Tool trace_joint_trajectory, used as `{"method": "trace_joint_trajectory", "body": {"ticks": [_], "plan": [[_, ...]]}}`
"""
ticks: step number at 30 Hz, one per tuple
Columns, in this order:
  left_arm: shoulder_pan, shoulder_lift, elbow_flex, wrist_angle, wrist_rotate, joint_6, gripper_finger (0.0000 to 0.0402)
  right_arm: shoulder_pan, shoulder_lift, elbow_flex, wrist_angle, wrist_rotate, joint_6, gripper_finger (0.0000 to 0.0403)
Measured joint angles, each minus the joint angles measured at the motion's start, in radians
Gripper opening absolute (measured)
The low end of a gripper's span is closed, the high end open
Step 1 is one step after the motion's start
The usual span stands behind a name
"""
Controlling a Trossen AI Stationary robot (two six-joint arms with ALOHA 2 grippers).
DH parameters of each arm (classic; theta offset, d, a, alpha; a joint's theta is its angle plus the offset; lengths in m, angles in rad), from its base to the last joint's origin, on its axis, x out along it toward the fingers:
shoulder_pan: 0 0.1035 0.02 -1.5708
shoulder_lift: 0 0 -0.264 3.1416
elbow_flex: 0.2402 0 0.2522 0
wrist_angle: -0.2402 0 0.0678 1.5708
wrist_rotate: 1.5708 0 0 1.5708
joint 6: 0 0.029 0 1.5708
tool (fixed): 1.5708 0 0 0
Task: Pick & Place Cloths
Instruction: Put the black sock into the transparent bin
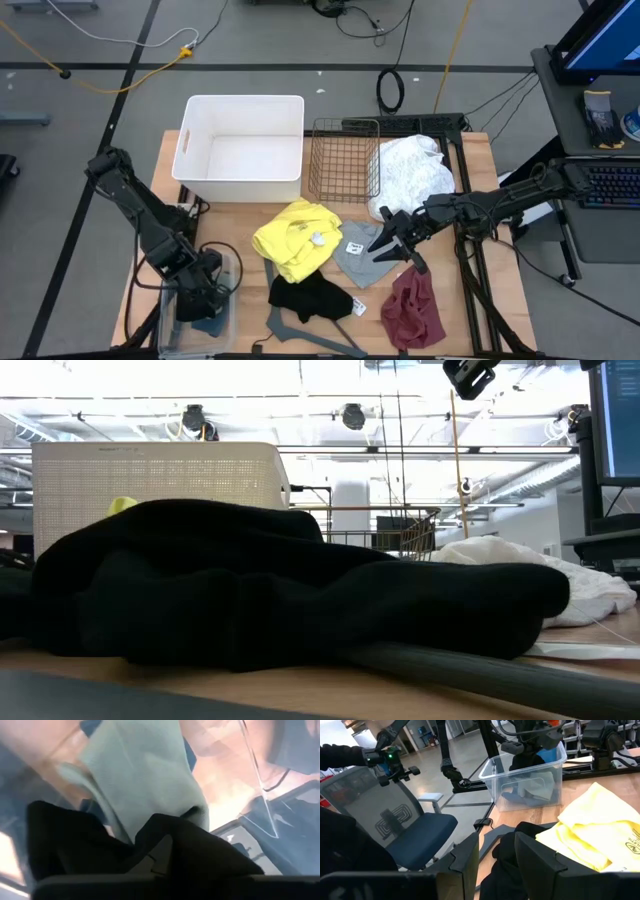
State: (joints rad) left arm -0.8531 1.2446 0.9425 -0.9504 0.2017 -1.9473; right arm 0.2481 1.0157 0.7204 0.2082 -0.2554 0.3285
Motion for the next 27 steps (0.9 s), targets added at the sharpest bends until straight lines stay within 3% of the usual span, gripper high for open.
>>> {"method": "trace_joint_trajectory", "body": {"ticks": [9, 15, 20, 27], "plan": [[0.001, 0.000, -0.005, 0.029, -0.014, 0.001, 0.0143, 0.000, 0.000, 0.000, 0.000, 0.000, 0.000, 0.0118], [0.001, -0.026, -0.005, 0.137, 0.053, -0.004, 0.0195, 0.000, 0.000, 0.000, 0.000, 0.000, 0.000, 0.0118], [0.001, -0.074, -0.005, 0.170, 0.056, -0.065, 0.0201, 0.000, 0.000, 0.000, 0.000, 0.000, 0.000, 0.0118], [0.001, -0.143, -0.005, 0.214, 0.066, -0.132, 0.0173, 0.000, 0.000, 0.000, 0.001, -0.004, 0.002, 0.0118]]}}
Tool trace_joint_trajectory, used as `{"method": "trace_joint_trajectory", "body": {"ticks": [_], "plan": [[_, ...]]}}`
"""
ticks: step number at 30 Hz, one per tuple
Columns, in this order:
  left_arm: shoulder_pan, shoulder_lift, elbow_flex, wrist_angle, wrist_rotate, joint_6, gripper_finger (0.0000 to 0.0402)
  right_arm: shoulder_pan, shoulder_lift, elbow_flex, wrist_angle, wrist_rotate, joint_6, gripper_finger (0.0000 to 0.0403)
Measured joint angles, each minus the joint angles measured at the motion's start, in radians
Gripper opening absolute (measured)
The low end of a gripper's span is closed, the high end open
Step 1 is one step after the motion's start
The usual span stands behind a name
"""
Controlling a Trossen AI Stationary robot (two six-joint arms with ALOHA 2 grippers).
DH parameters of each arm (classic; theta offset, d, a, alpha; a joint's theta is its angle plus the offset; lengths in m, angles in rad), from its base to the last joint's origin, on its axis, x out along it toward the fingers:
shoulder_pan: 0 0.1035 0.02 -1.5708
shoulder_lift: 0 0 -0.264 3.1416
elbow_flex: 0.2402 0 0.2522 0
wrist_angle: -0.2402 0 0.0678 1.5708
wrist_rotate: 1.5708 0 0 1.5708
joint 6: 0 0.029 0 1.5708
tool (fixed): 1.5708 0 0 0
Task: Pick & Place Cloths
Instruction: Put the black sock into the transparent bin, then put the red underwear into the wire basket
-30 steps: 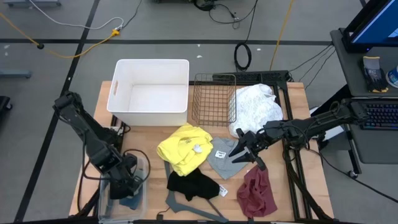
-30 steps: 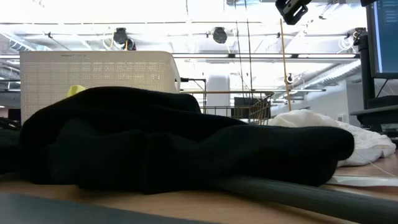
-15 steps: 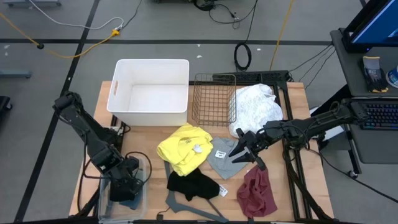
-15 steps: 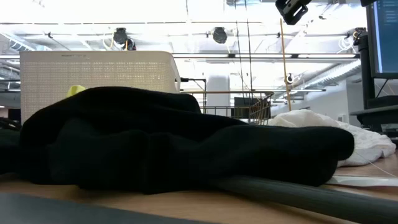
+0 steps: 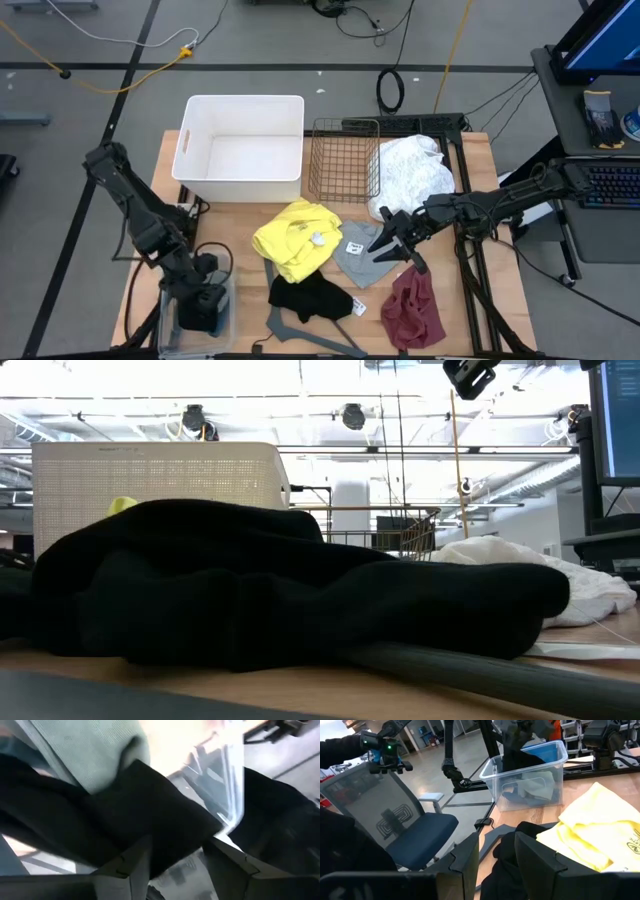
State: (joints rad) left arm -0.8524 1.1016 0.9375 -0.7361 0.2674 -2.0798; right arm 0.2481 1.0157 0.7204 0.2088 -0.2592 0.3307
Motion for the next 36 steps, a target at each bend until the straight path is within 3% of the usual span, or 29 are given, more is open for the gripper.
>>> {"method": "trace_joint_trajectory", "body": {"ticks": [11, 18, 22, 26, 30, 36], "plan": [[0.000, -0.055, 0.001, 0.042, -0.039, -0.017, 0.0104, 0.000, 0.000, 0.000, 0.000, -0.003, 0.024, 0.0118], [0.000, -0.055, 0.001, 0.103, -0.268, 0.155, 0.0017, 0.000, 0.000, 0.000, 0.000, -0.004, 0.022, 0.0118], [0.000, -0.055, 0.001, 0.182, -0.428, 0.291, 0.0011, 0.000, 0.000, 0.000, 0.000, -0.004, 0.021, 0.0118], [0.000, -0.055, 0.001, 0.341, -0.650, 0.551, 0.0006, 0.000, 0.000, 0.000, 0.000, -0.008, -0.030, 0.0118], [0.000, -0.055, 0.001, 0.601, -0.869, 0.964, 0.0007, 0.000, 0.000, 0.000, 0.000, -0.008, -0.085, 0.0118], [0.000, -0.053, 0.002, 0.907, -1.008, 1.532, 0.0002, 0.000, 0.000, 0.000, -0.004, -0.027, -0.088, 0.0118]]}}
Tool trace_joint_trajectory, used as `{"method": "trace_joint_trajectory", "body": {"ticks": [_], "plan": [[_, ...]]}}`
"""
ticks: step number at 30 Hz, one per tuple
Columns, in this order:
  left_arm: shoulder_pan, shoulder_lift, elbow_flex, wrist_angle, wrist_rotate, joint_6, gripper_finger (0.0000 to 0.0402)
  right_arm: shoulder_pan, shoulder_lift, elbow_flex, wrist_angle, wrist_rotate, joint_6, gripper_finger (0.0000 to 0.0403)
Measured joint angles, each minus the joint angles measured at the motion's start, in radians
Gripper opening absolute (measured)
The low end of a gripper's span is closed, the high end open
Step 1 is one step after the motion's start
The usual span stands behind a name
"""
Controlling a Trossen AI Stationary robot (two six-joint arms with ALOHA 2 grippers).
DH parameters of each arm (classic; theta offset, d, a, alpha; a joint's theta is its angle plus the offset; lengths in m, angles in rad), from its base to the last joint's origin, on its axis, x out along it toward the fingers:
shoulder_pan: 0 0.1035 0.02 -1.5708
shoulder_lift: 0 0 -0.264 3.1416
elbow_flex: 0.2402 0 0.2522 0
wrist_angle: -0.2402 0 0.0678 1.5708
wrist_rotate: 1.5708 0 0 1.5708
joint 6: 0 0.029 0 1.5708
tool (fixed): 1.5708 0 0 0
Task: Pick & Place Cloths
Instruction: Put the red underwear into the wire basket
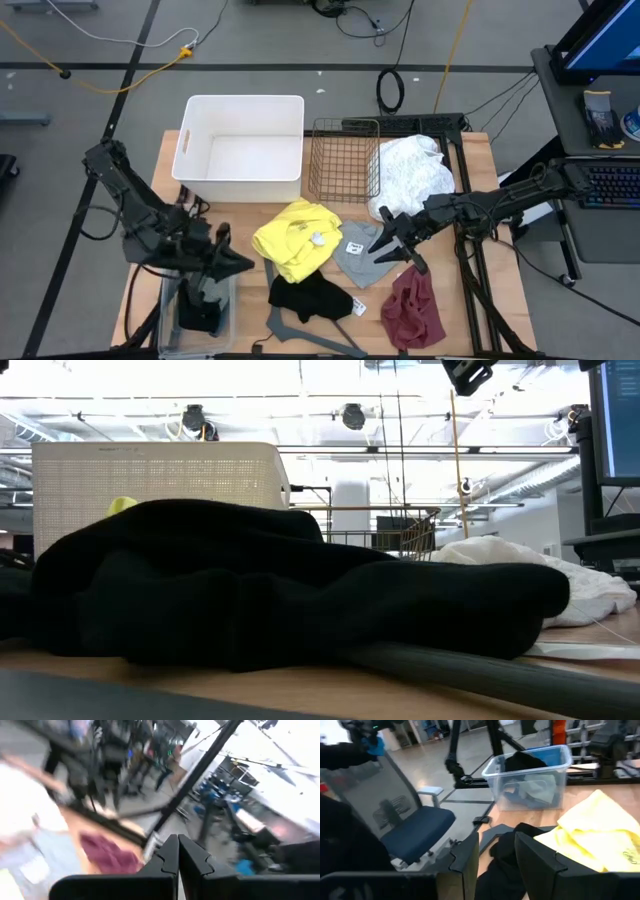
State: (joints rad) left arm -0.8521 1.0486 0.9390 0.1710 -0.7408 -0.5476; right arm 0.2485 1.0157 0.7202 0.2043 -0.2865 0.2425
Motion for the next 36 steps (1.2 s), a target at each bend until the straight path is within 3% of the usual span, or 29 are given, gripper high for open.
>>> {"method": "trace_joint_trajectory", "body": {"ticks": [3, 7, 15, 26, 31, 36], "plan": [[0.008, 0.009, 0.000, 0.020, -0.054, 0.157, 0.0011, 0.002, 0.000, 0.000, -0.002, -0.050, 0.006, 0.0118], [0.034, 0.014, 0.000, -0.010, -0.073, 0.246, 0.0020, 0.026, -0.004, 0.000, -0.047, -0.084, 0.006, 0.0118], [0.092, 0.014, 0.000, -0.107, -0.072, 0.257, 0.0003, 0.154, -0.030, 0.000, -0.235, -0.086, 0.017, 0.0094], [0.142, 0.014, 0.000, -0.140, -0.070, 0.253, 0.0028, 0.331, -0.036, 0.000, -0.619, -0.060, 0.058, 0.0060], [0.156, 0.014, 0.000, -0.141, -0.071, 0.252, 0.0028, 0.356, -0.036, 0.000, -0.745, -0.049, 0.032, 0.0078], [0.168, 0.014, 0.000, -0.141, -0.070, 0.235, 0.0028, 0.356, -0.036, 0.000, -0.822, -0.028, -0.021, 0.0127]]}}
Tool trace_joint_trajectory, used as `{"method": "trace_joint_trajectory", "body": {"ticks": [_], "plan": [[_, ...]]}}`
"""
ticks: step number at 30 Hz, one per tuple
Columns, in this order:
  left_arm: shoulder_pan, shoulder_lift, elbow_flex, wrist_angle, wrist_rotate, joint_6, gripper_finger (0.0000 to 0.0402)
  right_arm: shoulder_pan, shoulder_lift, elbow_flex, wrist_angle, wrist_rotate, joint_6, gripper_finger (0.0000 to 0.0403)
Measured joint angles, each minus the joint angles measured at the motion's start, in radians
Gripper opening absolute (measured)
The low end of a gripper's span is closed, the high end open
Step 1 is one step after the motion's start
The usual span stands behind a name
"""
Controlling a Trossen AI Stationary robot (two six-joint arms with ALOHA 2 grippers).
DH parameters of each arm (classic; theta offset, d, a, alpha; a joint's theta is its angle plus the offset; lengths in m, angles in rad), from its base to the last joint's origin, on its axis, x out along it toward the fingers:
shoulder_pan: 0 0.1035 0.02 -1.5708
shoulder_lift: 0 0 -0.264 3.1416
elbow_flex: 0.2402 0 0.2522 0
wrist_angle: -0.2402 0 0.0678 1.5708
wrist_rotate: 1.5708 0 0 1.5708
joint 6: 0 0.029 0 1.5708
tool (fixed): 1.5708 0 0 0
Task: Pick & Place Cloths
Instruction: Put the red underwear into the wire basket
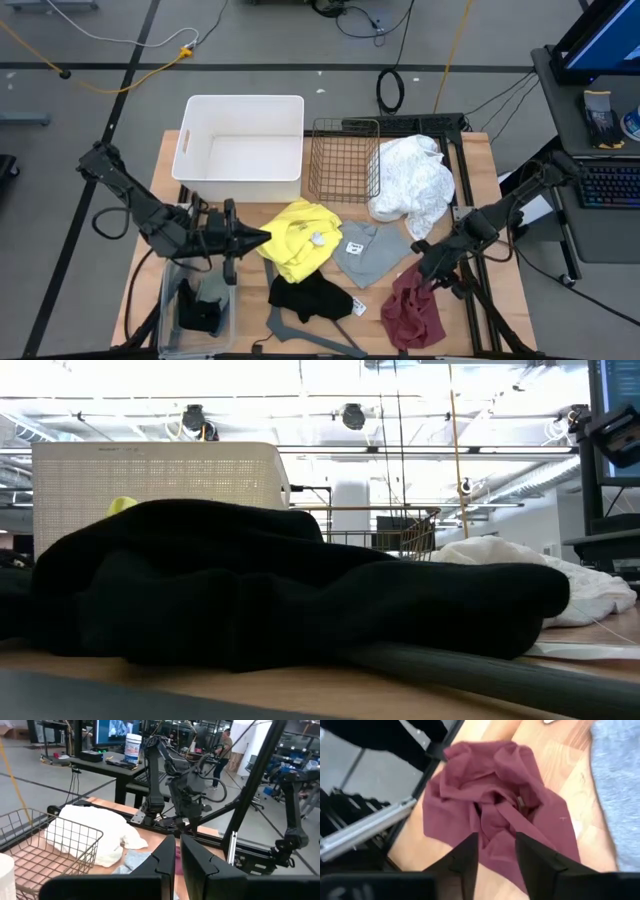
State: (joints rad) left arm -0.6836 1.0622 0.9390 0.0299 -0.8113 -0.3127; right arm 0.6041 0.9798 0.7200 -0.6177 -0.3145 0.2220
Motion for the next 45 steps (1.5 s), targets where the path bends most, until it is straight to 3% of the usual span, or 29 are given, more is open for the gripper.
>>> {"method": "trace_joint_trajectory", "body": {"ticks": [11, 20, 29, 37, 42, 45], "plan": [[0.004, 0.000, 0.000, -0.001, 0.000, -0.058, 0.0028, 0.000, 0.036, 0.000, -0.046, 0.087, -0.197, 0.0228], [0.004, 0.000, 0.000, -0.001, 0.000, -0.065, 0.0028, -0.001, 0.180, 0.000, -0.048, 0.110, -0.379, 0.0243], [0.004, 0.000, 0.000, -0.001, 0.000, -0.092, 0.0028, -0.003, 0.329, 0.000, -0.020, 0.188, -0.433, 0.0242], [0.004, 0.000, 0.000, -0.001, 0.000, -0.094, 0.0028, -0.003, 0.425, 0.000, -0.015, 0.181, -0.428, 0.0189], [0.004, 0.000, 0.000, -0.002, 0.000, -0.097, 0.0028, -0.003, 0.429, 0.000, -0.015, 0.177, -0.395, 0.0099], [0.004, 0.000, 0.000, -0.003, 0.000, -0.096, 0.0028, -0.003, 0.423, 0.000, -0.015, 0.115, -0.364, 0.0033]]}}
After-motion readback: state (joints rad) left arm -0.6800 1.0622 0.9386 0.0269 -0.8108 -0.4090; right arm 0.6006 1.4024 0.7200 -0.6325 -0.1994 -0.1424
